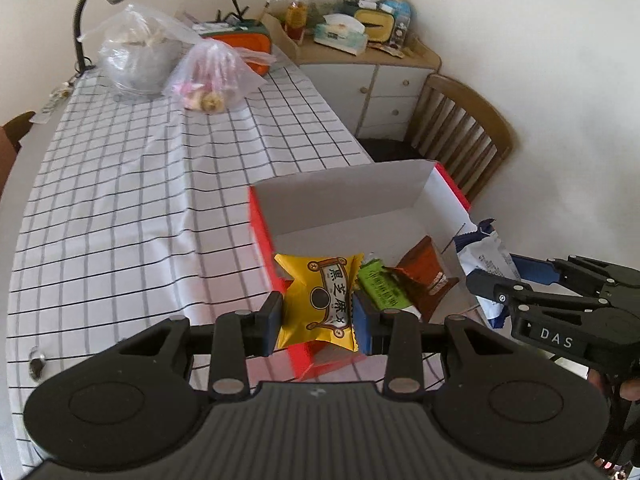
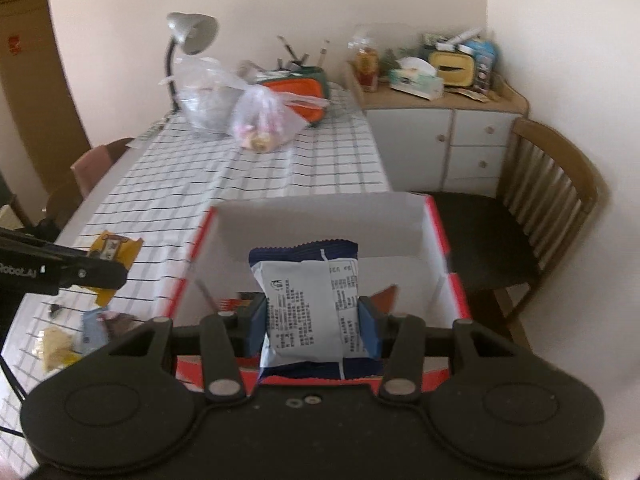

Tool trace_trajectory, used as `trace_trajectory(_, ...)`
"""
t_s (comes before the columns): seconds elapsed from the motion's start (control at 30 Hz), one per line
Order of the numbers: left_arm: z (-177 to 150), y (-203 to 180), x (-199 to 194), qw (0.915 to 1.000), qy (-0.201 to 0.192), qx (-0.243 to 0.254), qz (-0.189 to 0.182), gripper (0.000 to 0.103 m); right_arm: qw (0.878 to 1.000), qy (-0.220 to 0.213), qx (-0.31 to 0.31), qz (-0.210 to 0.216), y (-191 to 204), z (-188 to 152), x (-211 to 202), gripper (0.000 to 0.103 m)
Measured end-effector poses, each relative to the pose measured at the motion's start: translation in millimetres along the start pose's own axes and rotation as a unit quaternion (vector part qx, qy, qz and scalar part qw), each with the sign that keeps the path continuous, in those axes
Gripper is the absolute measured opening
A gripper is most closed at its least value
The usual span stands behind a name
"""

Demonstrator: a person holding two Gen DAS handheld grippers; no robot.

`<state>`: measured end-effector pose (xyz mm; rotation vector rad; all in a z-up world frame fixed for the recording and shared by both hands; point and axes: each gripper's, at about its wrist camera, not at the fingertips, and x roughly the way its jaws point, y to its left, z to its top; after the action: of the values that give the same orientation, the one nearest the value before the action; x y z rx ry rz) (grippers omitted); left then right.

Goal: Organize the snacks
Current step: 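Lower both packets into the red box and open both tools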

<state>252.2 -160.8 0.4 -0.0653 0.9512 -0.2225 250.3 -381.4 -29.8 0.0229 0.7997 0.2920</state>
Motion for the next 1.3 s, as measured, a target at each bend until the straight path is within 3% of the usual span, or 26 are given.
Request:
trace_trajectory(0.47, 22, -42, 86, 0.9982, 0.055, -0.005, 0.023, 0.036, 0.998, 0.052, -0.012, -0.033, -56, 5, 62, 0.046)
trace_trajectory(0.9, 37, -43, 150, 0.9932, 0.104, -0.007, 0.052, 0.036, 0.994, 0.1, -0.034, -0.008, -59, 4, 116, 0.046)
trace_trajectory(1.3, 37, -40, 173, 0.9903, 0.124, -0.01, 0.062, 0.038, 0.992, 0.107, -0.064, -0.002, -55, 7, 125, 0.048)
